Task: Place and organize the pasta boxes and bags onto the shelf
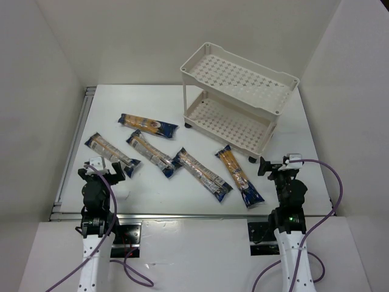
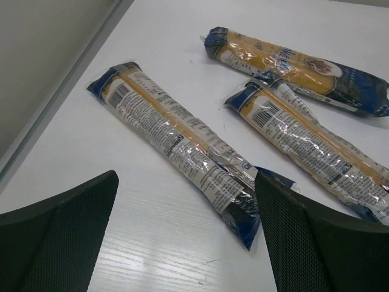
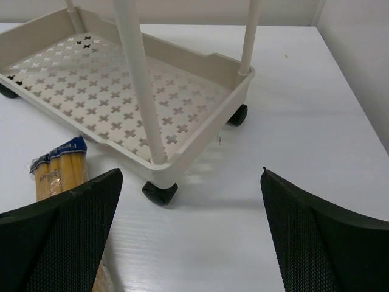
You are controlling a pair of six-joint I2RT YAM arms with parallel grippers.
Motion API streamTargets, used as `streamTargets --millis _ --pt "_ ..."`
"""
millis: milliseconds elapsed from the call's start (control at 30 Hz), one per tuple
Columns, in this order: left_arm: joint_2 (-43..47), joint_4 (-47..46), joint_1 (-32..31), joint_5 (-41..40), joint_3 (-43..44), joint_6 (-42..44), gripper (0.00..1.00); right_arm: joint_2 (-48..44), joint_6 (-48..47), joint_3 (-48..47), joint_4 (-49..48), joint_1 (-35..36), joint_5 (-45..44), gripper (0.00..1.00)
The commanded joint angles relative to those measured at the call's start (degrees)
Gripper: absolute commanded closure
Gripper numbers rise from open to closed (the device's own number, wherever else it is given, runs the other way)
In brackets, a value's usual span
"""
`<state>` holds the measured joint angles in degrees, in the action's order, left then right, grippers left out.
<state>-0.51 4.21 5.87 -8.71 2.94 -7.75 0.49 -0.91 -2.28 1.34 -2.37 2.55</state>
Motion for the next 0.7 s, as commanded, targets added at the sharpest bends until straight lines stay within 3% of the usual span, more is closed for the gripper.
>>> streamTargets --millis 0,167,233,267,300,367,400,467,500,533,667 --pt "1.04 -3.15 0.28 5.26 -1.53 2.73 0.00 -0.32 0.38 2.37 -1.34 0.53 -0.52 0.01" --pt "1.04 -3.15 0.28 7.92 -1.53 4.67 0.00 -0.32 0.38 2.37 -1.34 0.53 -0.52 0.01" --pt "1.04 -5.16 0.28 10.63 -0.48 9.56 0.00 -0.32 0.38 2.37 -1.87 0.53 -0.52 0.01" --pt "1.04 -7.44 0.28 12.64 0.48 14.03 0.00 -0.32 -3.62 1.33 -2.39 0.53 4.35 0.01" --pt "1.04 -12.85 0.28 9.18 2.49 11.99 0.00 -0.32 -11.93 0.71 -5.36 0.53 10.14 0.01" --pt "1.04 -15.11 0.28 20.86 4.26 33.12 0.00 -0.32 -12.30 -2.80 -8.19 0.53 10.57 0.01" --pt "1.04 -15.11 0.28 24.23 5.05 45.85 0.00 -0.32 -17.67 -5.25 -8.20 0.53 12.46 0.01" --pt "1.04 -13.10 0.28 24.27 8.90 52.19 0.00 -0.32 -33.63 -7.72 -3.83 0.53 20.17 0.01" --pt "1.04 -8.39 0.28 24.27 10.75 55.09 0.00 -0.32 -48.77 -10.69 -0.06 0.53 20.22 0.01" --pt "1.04 -5.55 0.28 24.27 14.77 61.04 0.00 -0.32 -53.19 -12.29 5.46 0.53 19.61 0.01" --pt "1.04 0.98 0.28 17.43 20.78 66.11 0.00 -0.32 -50.26 -20.11 4.02 0.53 8.02 0.01"
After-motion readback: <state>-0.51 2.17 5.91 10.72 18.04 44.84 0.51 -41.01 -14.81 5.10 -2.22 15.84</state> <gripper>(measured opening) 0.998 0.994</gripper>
